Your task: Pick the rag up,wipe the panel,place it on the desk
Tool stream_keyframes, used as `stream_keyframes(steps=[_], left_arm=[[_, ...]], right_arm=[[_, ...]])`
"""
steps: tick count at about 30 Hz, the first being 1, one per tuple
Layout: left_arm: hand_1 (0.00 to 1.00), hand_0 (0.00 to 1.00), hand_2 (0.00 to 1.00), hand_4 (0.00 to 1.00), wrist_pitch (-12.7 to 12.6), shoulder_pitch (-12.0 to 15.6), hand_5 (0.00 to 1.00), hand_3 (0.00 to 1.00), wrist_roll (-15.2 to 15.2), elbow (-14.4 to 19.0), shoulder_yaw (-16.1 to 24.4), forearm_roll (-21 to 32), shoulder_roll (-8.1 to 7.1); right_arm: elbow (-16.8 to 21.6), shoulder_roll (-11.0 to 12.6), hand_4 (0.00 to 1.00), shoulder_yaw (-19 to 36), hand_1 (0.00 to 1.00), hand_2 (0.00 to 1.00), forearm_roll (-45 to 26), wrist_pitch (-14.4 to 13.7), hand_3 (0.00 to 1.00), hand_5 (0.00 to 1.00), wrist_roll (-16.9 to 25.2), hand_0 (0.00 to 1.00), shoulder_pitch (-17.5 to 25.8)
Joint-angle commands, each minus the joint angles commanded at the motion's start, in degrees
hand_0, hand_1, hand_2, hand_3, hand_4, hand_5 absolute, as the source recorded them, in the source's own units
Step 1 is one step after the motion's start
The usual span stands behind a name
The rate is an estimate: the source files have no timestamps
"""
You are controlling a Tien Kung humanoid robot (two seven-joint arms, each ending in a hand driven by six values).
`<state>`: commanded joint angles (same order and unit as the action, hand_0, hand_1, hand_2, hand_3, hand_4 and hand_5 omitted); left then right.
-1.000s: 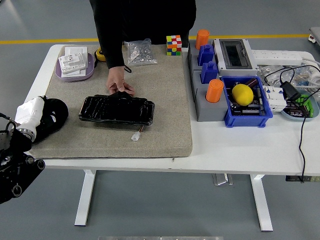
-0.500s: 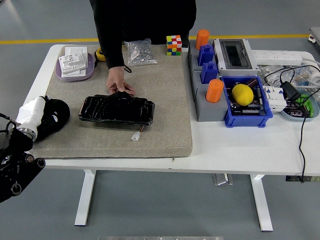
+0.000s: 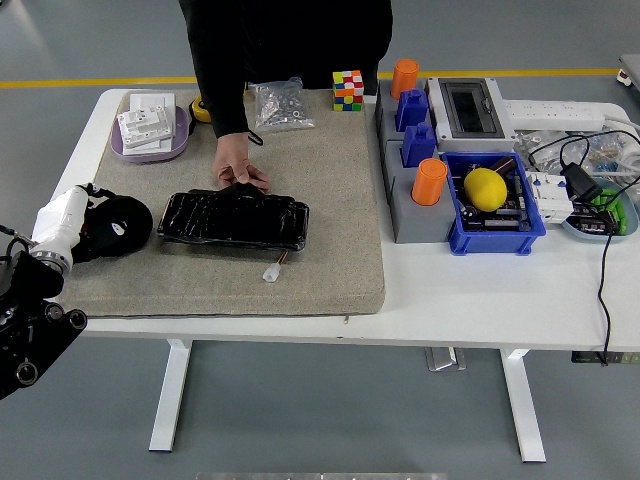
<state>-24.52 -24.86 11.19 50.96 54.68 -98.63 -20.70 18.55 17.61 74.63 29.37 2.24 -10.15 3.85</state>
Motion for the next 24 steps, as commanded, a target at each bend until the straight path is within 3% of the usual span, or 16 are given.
stream_keyframes(steps=[10, 17, 23, 24], left_arm=[[0.766, 0.506, 0.807, 0.953, -0.1, 0.01, 0.367, 0.733, 0.19, 0.8, 0.64, 1.14, -0.44], [0.772, 0.509, 0.815, 0.974, 1.77, -0.3, 0.408, 0.751, -0.68, 0.64, 0.35, 6.53, -1.07], [0.786, 0.513, 0.837, 0.982, 3.77, -0.34, 0.421, 0.781, 0.01, 0.52, 0.46, 6.85, -1.51], [0.812, 0.523, 0.86, 0.945, 4.12, -0.32, 0.287, 0.809, -0.01, 0.55, 0.48, 7.09, -1.66]], right_arm=[[-0.02, -0.01, 0.998, -0.13, 0.579, 0.678, 0.09, -0.08, 0.619, 0.617, -0.03, 0.702, 0.06], [0.03, 0.0, 0.998, 0.12, 0.579, 0.678, 0.2, -0.29, 0.618, 0.616, 0.03, 0.702, -0.01], [-0.01, -0.11, 0.998, 0.87, 0.58, 0.677, 0.54, -0.49, 0.617, 0.615, 0.12, 0.701, -0.03], [-0.01, -0.09, 0.998, 0.93, 0.579, 0.677, 0.58, -0.53, 0.616, 0.614, 0.13, 0.702, -0.06]])
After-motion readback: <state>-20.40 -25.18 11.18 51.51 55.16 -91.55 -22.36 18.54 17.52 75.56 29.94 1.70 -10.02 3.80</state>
